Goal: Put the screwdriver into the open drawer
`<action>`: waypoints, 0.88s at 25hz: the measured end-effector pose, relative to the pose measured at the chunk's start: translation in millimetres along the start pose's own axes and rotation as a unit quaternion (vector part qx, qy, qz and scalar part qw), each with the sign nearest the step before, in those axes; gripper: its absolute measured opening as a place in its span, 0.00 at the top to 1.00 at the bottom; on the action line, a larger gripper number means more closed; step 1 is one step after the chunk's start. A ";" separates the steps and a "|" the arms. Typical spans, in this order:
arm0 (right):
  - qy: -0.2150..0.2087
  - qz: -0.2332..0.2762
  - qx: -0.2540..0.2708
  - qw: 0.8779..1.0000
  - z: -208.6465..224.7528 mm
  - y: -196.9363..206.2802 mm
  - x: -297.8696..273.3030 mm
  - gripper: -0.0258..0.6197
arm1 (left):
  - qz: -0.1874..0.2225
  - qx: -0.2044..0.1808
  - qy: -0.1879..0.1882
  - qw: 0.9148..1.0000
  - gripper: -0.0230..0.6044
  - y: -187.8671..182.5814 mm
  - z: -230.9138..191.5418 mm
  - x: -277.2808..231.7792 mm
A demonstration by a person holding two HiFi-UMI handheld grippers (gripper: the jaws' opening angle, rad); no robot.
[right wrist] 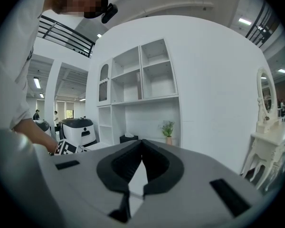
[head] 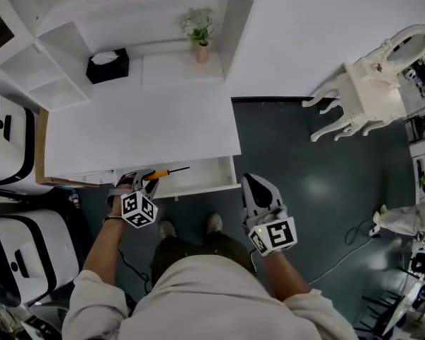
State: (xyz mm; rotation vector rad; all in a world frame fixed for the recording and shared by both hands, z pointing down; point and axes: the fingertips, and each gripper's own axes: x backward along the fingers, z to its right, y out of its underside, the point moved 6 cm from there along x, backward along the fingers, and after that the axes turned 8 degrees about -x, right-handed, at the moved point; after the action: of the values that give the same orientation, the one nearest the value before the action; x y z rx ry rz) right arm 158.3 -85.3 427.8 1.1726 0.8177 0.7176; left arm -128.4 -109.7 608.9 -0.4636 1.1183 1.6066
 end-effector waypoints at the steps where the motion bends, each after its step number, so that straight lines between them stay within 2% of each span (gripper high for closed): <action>1: 0.002 -0.001 0.001 1.000 0.4 0.2 0.3 0.96 | -0.003 -0.002 0.006 1.000 0.79 3.1 2.2 -4.7; 22: 0.047 -0.036 0.011 0.998 11.4 12.9 10.7 0.95 | -0.044 -0.020 0.119 0.992 0.79 47.8 48.9 -108.7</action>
State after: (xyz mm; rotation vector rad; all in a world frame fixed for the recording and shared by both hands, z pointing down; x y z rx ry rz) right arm 172.8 -78.9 440.5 1.1311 0.9437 0.7094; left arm -121.8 -126.6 736.1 -0.7372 1.2270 1.5270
